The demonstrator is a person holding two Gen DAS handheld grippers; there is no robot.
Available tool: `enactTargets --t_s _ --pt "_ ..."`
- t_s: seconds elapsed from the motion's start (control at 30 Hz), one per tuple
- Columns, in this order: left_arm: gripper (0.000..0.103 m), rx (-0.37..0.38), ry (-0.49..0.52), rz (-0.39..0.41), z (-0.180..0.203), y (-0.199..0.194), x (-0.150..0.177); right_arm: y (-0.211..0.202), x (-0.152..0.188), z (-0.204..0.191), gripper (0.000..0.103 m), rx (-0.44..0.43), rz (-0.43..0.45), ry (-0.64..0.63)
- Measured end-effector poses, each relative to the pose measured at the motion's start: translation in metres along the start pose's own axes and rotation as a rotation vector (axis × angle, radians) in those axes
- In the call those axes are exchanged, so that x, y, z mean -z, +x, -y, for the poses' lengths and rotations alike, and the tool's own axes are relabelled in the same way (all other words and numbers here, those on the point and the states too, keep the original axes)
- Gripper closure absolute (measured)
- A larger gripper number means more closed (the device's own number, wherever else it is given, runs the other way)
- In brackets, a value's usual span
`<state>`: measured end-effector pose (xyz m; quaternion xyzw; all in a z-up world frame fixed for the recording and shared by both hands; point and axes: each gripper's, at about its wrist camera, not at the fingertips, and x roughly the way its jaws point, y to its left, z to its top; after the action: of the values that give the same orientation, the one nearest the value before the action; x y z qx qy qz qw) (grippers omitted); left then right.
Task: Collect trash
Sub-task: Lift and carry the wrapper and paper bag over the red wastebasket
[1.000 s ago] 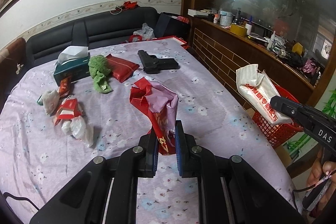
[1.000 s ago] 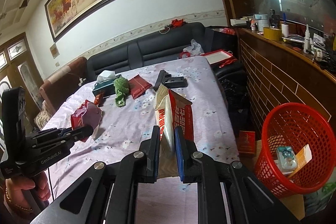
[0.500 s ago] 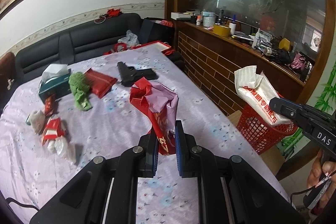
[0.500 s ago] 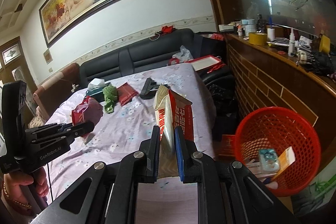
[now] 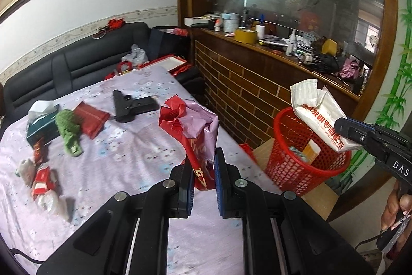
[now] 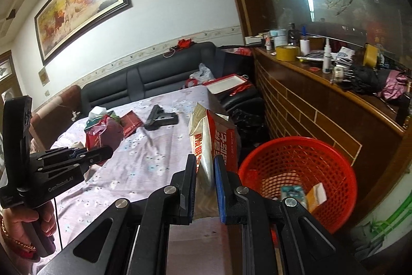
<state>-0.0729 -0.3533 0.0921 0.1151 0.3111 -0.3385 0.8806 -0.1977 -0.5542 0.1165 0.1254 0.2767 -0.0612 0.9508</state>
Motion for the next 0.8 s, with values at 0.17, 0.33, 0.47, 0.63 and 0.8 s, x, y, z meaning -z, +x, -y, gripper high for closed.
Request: enactTargets --t_s 0.17,0.33,0.47,0.63,0.8 --pt "0.090 0.035 0.044 -0.014 0.026 0.010 -0.005 -0.010 -0.001 0.020 0.089 0.027 0.014 0.017" --pt "0.090 0.080 0.081 -0.028 0.051 0.019 -0.012 -0.019 0.003 0.051 0.088 0.056 0.032 0.072" --pt "0.090 0.133 0.097 -0.043 0.069 0.029 -0.018 -0.023 0.007 0.072 0.088 0.079 0.031 0.105" --pt "0.090 0.213 0.146 -0.055 0.100 0.043 -0.024 -0.024 0.011 0.090 0.088 0.098 0.024 0.131" --pt "0.090 0.270 0.163 -0.073 0.124 0.063 -0.029 -0.022 0.014 0.106 0.088 0.110 0.017 0.153"
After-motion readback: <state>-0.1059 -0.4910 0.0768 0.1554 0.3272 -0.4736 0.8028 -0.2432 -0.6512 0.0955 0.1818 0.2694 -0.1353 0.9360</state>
